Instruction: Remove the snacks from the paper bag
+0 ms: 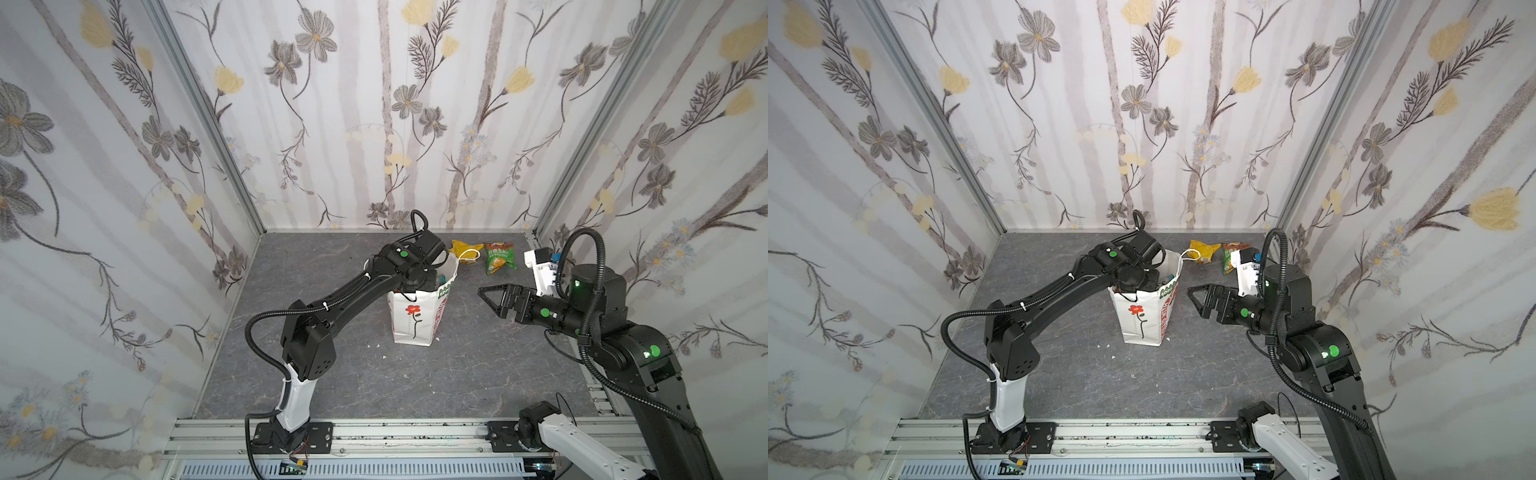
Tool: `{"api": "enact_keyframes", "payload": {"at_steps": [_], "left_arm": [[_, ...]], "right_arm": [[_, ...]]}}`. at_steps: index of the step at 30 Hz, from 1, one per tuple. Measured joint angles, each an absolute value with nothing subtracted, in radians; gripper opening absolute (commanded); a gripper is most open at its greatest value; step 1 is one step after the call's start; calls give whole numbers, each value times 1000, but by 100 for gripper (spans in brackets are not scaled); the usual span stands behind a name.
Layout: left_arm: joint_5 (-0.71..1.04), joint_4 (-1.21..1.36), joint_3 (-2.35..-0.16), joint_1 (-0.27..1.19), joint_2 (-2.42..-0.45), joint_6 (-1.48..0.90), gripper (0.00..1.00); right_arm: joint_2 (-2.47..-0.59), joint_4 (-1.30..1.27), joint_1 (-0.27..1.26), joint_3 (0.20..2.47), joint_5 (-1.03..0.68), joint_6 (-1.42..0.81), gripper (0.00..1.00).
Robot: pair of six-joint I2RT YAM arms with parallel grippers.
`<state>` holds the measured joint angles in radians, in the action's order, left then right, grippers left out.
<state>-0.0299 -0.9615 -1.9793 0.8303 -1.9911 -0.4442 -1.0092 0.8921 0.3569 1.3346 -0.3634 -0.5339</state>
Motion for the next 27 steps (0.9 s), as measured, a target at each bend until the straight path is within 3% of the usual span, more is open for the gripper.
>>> {"api": "enact_keyframes", "payload": {"at_steps": [22, 23, 26, 27], "left_arm": [[-57, -1022, -2110, 830, -1981, -419, 0], [-59, -1022, -2109, 830, -1982, -418, 8], [-61, -1013, -2083, 830, -1994, -407, 44], [-62, -1007, -2069, 830, -2003, -409, 51]], "right_arm": [[-1003, 883, 357, 1327, -343, -542, 99], [-1002, 879, 357, 1325, -342, -542, 99], [-1000, 876, 357, 1319, -342, -542, 99], [-1000, 876, 357, 1317, -342, -542, 100]]}}
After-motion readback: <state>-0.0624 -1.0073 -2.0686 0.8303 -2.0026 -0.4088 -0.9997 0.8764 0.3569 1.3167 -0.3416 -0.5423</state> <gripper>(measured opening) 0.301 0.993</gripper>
